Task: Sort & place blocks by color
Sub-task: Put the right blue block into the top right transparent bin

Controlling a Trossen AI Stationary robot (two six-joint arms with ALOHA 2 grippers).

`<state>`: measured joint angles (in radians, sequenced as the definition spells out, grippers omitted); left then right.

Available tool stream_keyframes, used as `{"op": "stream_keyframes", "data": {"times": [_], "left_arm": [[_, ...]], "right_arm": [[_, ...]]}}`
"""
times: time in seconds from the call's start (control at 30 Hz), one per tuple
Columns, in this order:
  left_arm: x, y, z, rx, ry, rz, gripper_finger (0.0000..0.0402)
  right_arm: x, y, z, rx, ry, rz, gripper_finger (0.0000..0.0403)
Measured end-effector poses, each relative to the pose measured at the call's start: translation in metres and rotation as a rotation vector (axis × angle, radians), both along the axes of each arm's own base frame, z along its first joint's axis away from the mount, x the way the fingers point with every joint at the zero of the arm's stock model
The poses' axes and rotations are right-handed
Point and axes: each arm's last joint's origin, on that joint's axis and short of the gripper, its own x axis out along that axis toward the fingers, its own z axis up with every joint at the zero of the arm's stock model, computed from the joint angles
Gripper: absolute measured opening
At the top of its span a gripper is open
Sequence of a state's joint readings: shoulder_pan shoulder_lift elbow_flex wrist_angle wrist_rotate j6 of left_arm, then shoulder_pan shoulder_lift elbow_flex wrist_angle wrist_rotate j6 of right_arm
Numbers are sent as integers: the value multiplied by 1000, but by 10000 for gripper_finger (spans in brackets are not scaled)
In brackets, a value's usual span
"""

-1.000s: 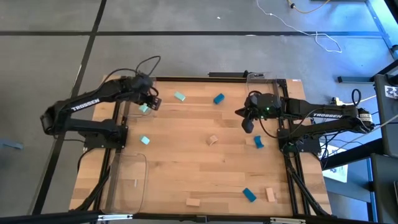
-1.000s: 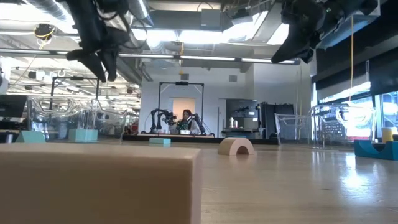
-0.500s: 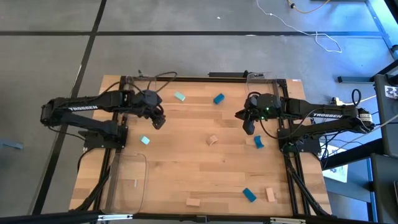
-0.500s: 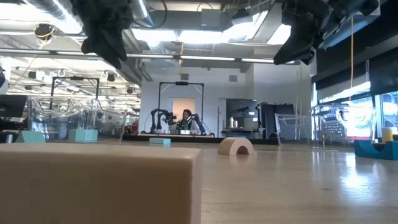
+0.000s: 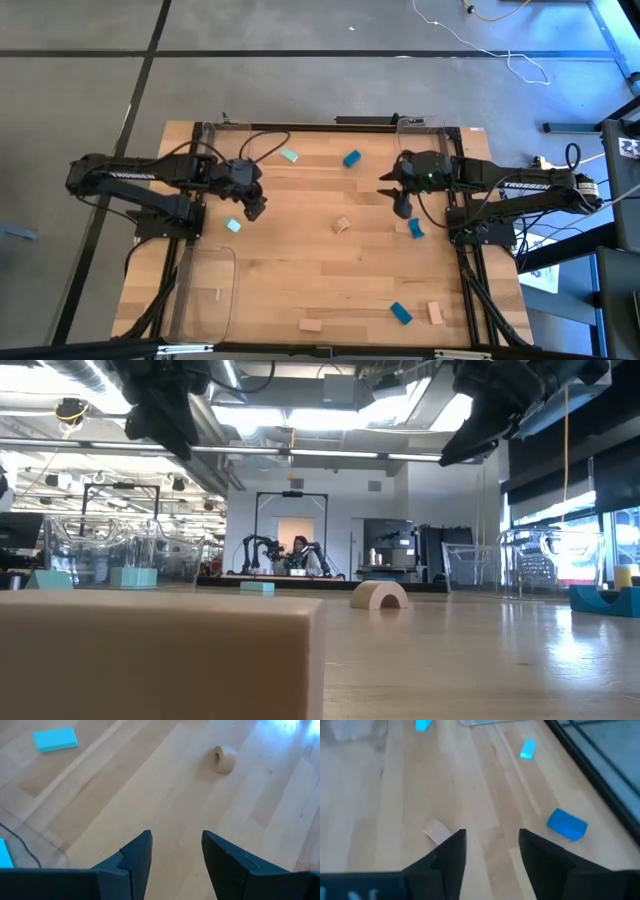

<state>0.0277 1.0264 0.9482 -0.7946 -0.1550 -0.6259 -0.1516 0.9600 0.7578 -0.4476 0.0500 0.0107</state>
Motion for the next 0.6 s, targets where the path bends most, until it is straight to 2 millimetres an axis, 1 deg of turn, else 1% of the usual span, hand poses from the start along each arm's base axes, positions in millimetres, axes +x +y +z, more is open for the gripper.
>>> {"op": "stream_keyframes", "data": {"times": [0.13,0.27,0.4,0.6], "left_arm": [[0,-5,0,45,9,-64,165],[0,-11,0,97,22,-153,165],[0,-12,0,118,21,-148,165],[0,-12,0,156,28,-151,165]], "right_arm": [[-2,4,-1,-61,35,78,193],[-9,10,-6,5,99,145,194],[-18,14,-9,113,156,105,194],[-31,19,-17,172,304,76,194]]}}
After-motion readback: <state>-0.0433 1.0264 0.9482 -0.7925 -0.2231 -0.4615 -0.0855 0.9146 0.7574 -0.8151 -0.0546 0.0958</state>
